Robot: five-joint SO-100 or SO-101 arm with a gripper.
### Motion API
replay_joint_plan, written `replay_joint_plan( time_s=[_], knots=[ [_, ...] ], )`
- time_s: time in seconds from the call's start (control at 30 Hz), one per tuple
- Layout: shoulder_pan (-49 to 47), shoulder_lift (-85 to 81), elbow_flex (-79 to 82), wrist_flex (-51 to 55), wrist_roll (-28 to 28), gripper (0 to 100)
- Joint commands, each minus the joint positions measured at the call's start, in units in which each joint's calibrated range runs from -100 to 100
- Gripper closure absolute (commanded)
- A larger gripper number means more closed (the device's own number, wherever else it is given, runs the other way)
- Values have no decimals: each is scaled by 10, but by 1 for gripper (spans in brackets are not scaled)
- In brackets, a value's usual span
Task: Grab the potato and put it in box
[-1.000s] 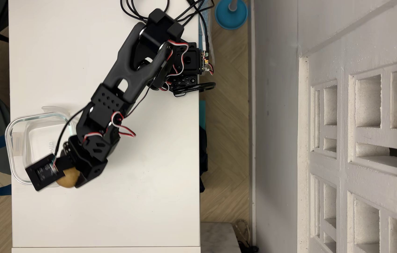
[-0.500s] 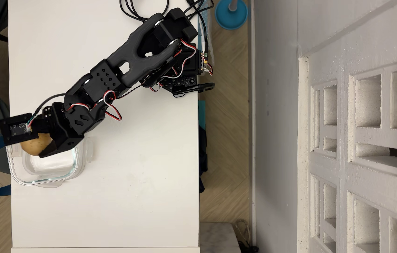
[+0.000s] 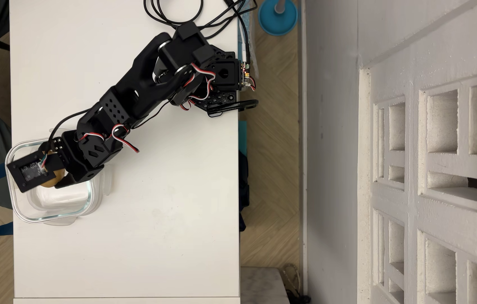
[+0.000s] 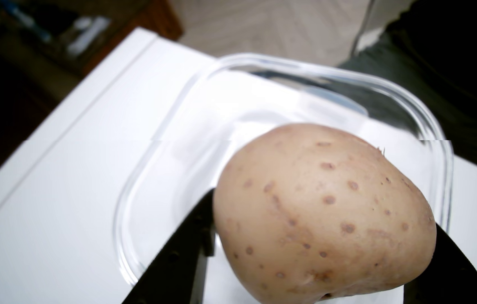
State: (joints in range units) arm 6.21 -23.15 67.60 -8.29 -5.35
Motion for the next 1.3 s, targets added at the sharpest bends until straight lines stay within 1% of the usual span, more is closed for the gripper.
replay_joint_plan(
  time_s=[0.0,0.17,0.33,0.4,0.43,0.57,0.63,0.7,1.17,1.27],
  knots=[
    [-54,13,-20,-19,19,87],
    [-93,33,-22,-18,23,87],
    [-97,37,-23,-18,23,87],
    [-97,37,-23,-18,21,84],
    [-96,37,-23,-18,21,80],
    [-96,37,-22,-16,21,70],
    [-96,37,-22,-16,21,66],
    [-96,37,-21,-16,22,65],
    [-89,28,-20,-16,17,65],
    [-96,27,-23,-17,0,65]
  ],
)
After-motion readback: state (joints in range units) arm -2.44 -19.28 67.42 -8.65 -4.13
